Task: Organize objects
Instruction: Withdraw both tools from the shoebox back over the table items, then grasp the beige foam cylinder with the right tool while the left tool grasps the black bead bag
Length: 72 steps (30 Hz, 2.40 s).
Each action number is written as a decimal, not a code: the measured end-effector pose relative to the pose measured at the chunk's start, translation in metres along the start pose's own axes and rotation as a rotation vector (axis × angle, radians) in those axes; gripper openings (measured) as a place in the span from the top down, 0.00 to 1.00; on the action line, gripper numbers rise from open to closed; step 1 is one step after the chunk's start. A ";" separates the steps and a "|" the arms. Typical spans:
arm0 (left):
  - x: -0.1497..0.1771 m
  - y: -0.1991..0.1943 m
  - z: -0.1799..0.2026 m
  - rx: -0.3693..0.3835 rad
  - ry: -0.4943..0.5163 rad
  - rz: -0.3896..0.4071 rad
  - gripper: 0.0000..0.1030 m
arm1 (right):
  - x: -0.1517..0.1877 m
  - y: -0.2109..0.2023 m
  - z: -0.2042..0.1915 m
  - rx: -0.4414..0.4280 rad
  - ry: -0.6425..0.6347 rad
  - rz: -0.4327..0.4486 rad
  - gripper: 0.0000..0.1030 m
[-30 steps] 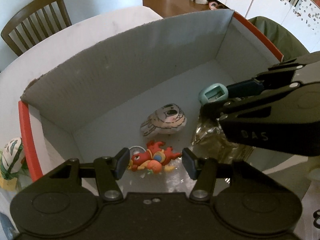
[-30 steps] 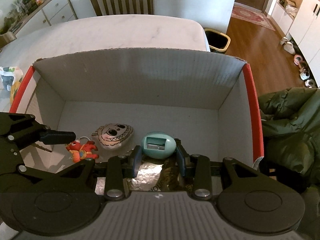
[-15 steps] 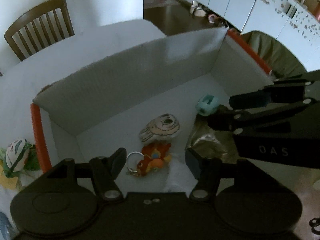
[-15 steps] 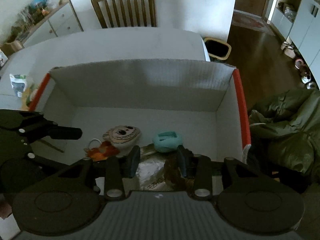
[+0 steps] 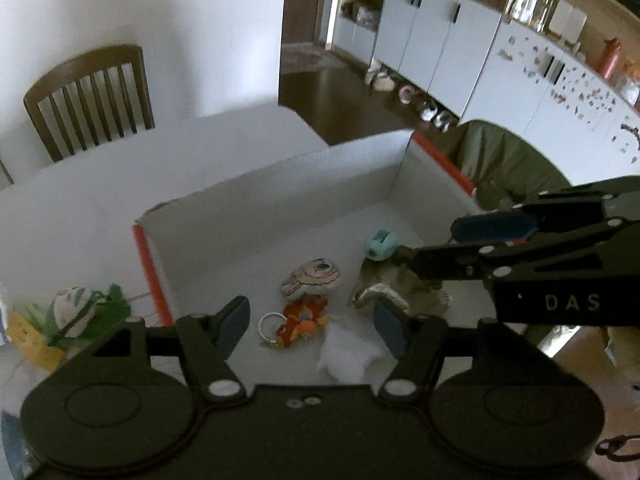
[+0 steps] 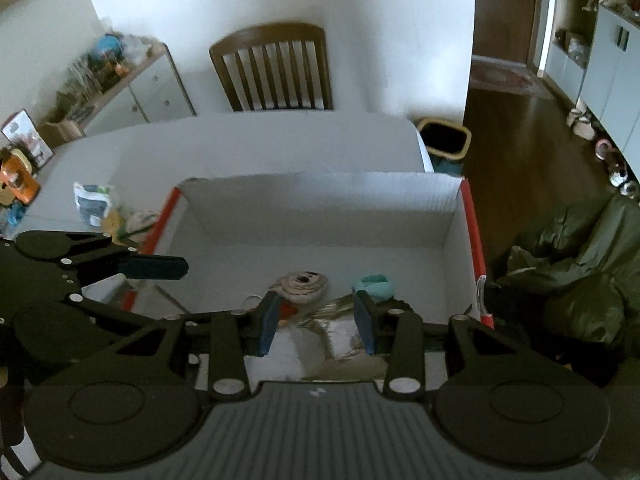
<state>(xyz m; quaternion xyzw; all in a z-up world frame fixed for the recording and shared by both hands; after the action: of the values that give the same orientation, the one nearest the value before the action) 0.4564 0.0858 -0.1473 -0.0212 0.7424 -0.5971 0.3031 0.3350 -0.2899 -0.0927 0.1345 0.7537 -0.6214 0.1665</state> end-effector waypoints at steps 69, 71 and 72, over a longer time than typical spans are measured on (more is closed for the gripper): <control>0.178 -0.043 -0.251 -0.119 -0.082 0.086 0.01 | -0.002 0.114 -0.246 -0.031 -0.021 -0.021 0.22; 0.178 -0.037 -0.252 -0.118 -0.079 0.084 0.01 | -0.007 0.126 -0.247 -0.014 -0.034 -0.038 0.22; 0.179 -0.034 -0.253 -0.117 -0.079 0.083 0.01 | -0.008 0.131 -0.248 -0.013 -0.038 -0.047 0.22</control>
<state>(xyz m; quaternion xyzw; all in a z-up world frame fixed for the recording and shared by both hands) 0.1791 0.2269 -0.1661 -0.0317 0.7638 -0.5384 0.3547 0.3755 -0.0214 -0.1635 0.1040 0.7573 -0.6228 0.1670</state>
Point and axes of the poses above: each gripper's, at about its wrist camera, not at the fingertips, and y roughly the way its jaws point, z to its right, x to its underside, the point moved 7 cm from there along y, roughly the way its jaws point, and after that the axes turned 12 degrees about -z, right-handed, at the moved point
